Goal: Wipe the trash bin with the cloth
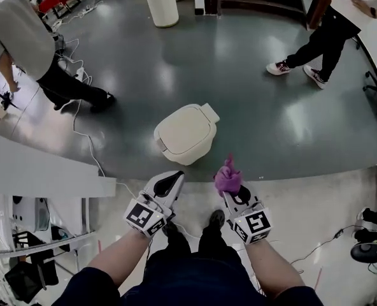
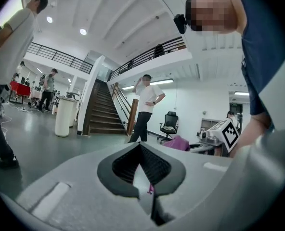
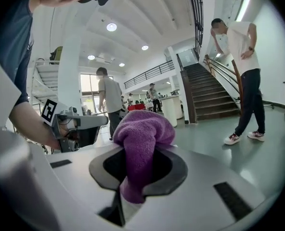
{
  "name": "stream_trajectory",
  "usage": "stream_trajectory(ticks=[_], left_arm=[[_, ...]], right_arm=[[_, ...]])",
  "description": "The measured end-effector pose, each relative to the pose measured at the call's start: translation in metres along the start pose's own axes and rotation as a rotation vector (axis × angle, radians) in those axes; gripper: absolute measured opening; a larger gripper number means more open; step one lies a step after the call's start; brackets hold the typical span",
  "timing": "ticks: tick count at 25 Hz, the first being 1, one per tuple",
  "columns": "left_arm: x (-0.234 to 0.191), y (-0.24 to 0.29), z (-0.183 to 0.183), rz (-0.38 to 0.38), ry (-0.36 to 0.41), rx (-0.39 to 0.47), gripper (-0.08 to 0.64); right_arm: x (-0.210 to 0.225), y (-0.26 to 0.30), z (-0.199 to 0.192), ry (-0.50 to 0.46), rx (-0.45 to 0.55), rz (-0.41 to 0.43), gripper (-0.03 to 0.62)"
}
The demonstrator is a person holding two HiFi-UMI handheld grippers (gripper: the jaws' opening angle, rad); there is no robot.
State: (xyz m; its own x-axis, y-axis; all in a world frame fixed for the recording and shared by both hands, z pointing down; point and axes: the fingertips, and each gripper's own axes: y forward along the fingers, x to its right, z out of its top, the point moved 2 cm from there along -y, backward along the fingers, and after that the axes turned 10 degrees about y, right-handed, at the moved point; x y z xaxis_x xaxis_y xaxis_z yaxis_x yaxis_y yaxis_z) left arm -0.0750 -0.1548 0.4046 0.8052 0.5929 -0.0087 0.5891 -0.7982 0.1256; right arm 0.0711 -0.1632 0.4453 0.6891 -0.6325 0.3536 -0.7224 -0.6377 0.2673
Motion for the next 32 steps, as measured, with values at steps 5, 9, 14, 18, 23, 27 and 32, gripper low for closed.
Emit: stream_trajectory(ticks=[5,9,14,18,23,27,32], left_arm=[[-0.029,0.016,-0.038,0.011,-0.008,-0.036,-0.012],[-0.055,0.027,-0.075,0.014,0.003,-0.084,-0.012],[-0.088,0.044,-0.13,0.065,-0.006,-0.151,-0.012],[-0.102,0.052,-0.165,0.068,-0.01,-0.187,-0.012],[-0.115,0.065,-0.214,0.044,0.014,-0.242,-0.012],[-0.128,0.066,-0.247,0.045,0.026,-0.285,-0.012],[-0.134,0.068,-0.26,0.036,0.035,-0.297,-0.012]], right_arm=[[0.015,0.026,-0.023,0.024,-0.015,-0.042,0.077],[0.029,0.055,-0.041,0.045,-0.017,-0.079,0.077],[0.056,0.099,-0.069,0.05,-0.008,-0.159,0.077],[0.07,0.13,-0.103,0.077,-0.006,-0.196,0.077],[0.11,0.166,-0.153,0.095,-0.03,-0.253,0.077],[0.142,0.198,-0.193,0.114,-0.067,-0.29,0.077],[0.169,0.228,-0.221,0.103,-0.094,-0.304,0.077]])
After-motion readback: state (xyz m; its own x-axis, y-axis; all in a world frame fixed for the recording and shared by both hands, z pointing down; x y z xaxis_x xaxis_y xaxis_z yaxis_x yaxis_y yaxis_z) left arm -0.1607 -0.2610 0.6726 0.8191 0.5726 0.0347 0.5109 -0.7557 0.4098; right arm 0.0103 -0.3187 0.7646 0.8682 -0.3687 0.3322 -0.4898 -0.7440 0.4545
